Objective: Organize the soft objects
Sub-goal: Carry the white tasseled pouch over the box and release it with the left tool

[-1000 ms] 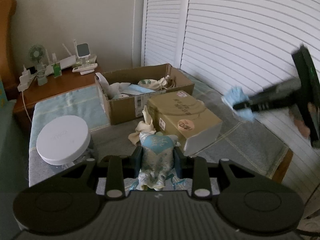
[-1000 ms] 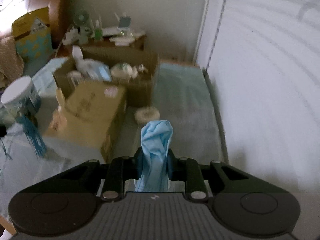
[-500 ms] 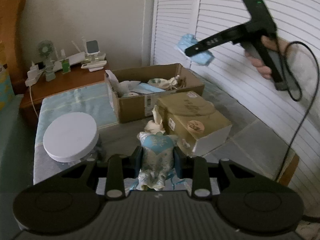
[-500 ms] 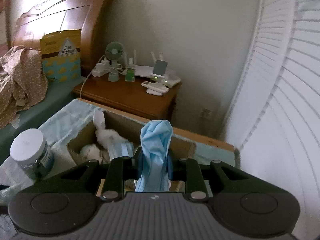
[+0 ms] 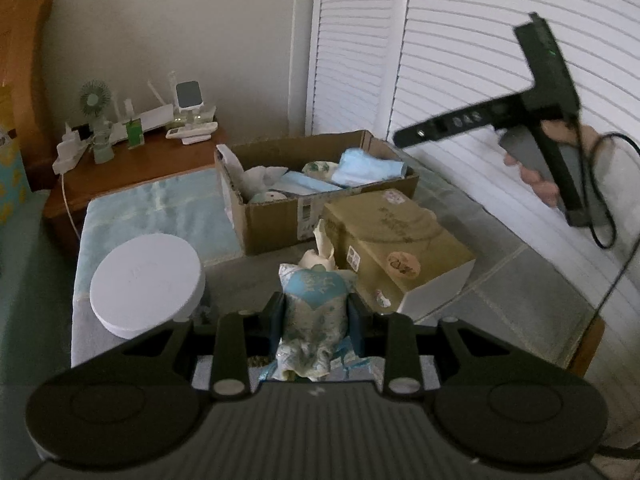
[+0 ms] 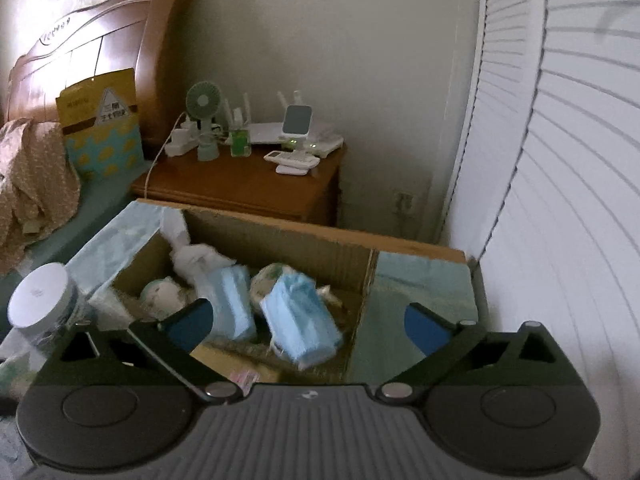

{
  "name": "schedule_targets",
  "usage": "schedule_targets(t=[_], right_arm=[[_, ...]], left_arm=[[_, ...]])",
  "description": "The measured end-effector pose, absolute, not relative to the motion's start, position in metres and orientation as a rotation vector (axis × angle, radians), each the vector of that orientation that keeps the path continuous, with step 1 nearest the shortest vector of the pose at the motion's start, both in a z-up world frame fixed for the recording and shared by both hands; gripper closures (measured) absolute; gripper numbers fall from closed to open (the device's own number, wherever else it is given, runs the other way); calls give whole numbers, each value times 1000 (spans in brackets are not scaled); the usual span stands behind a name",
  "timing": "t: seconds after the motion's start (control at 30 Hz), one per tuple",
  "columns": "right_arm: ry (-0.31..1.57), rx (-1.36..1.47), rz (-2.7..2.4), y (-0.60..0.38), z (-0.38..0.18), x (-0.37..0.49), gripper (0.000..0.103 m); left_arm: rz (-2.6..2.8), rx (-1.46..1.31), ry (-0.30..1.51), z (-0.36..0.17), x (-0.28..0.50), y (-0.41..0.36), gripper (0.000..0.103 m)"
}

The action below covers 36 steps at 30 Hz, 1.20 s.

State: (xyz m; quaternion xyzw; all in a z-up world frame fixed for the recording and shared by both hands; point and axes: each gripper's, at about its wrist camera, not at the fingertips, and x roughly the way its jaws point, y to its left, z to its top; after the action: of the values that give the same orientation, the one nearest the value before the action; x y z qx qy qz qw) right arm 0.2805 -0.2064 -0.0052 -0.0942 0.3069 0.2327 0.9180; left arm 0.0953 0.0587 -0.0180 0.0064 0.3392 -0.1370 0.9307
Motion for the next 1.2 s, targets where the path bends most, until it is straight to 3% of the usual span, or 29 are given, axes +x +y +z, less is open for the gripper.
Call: schedule_targets(t=[0.63, 0.93, 1.2], right_arm=[[622, -117, 426, -224, -23, 150, 0], [625, -105, 411, -238, -31, 131, 0], [625, -71, 391, -253, -31, 136, 0]], left_arm=[[-371, 68, 624, 41, 119, 47, 72], [-417, 130, 521, 77, 182, 35, 72], [-469, 195, 541, 64, 260, 12, 72]])
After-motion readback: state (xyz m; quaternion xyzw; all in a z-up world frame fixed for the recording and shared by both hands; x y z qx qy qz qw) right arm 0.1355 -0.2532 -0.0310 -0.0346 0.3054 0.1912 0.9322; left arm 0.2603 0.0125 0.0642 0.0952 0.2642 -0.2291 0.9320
